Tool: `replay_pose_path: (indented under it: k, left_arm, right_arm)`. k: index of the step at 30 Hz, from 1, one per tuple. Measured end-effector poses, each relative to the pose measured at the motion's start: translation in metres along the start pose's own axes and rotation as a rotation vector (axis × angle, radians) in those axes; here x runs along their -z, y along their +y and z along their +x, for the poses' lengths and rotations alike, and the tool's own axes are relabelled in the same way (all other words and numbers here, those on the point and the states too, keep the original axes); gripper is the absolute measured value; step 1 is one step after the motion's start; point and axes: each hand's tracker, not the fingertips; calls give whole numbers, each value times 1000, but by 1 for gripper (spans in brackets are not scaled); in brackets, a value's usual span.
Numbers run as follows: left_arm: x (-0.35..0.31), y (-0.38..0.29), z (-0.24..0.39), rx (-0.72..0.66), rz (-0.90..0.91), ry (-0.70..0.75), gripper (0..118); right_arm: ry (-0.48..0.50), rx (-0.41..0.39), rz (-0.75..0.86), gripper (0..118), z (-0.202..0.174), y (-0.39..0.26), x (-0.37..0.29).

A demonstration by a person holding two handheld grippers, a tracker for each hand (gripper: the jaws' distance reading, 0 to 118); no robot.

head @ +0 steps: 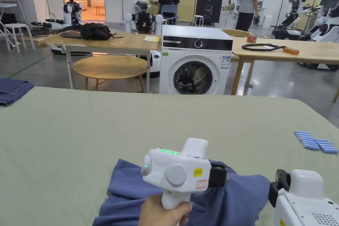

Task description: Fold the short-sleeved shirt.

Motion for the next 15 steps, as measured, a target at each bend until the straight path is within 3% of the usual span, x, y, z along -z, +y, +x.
replay_pose_path:
  k: [3, 9, 12, 15]
  left_arm:
    - [-38, 3, -14, -2, 111, 44, 63]
    - [-117, -27, -41, 10, 274, 265, 59]
    - [-143, -51, -54, 10, 325, 354, 4]
    - [-158, -73, -64, 50, 341, 518, 0]
  right_arm:
    - [31, 1, 5, 0, -9, 0, -3]
    - [83, -10, 33, 0, -35, 8, -7]
    - [112, -20, 45, 0, -49, 11, -7]
    - [139, -18, 48, 0, -61, 12, -6]
